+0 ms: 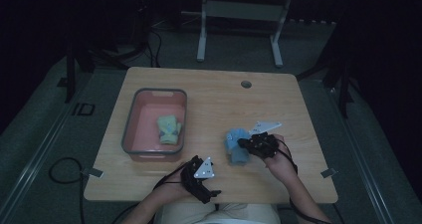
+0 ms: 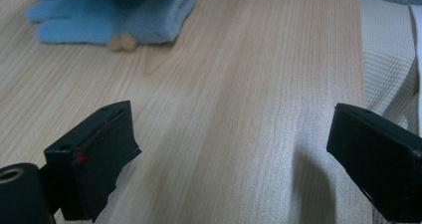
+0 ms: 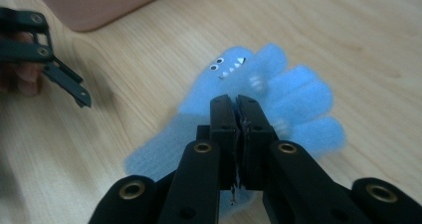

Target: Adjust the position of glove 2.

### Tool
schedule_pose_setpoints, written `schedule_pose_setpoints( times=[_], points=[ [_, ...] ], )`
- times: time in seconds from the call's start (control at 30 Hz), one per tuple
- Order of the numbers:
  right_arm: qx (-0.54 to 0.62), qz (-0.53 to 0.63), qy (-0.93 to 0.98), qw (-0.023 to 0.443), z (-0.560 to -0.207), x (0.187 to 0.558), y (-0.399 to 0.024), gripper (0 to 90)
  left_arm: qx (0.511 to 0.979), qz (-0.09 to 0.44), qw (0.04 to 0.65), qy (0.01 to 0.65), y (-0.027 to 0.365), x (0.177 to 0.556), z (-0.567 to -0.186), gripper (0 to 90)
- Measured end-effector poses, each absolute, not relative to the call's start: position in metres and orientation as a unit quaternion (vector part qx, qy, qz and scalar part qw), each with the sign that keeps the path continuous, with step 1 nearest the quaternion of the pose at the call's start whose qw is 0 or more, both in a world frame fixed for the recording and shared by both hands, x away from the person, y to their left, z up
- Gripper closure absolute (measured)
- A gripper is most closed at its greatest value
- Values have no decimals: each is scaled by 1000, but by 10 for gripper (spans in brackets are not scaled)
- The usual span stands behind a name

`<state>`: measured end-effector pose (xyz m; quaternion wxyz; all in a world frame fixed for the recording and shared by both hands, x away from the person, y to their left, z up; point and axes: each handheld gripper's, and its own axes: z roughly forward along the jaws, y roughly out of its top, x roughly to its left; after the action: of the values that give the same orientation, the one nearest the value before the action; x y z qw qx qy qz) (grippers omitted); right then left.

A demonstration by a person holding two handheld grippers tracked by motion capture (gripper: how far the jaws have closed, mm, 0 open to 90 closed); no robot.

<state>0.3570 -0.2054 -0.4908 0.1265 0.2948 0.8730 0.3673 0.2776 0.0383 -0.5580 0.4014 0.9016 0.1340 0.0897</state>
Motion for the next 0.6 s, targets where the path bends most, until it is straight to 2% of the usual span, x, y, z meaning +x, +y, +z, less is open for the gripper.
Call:
schedule_pose_setpoints(
  times=[0.33, 0.6],
  points=[
    [291, 345, 887, 93, -516, 370, -201, 868, 901, 89, 403, 134, 38, 278, -558, 48],
    [300, 331, 890, 90, -529, 376, -199, 858, 899, 89, 409, 132, 37, 277, -557, 49]
  ],
)
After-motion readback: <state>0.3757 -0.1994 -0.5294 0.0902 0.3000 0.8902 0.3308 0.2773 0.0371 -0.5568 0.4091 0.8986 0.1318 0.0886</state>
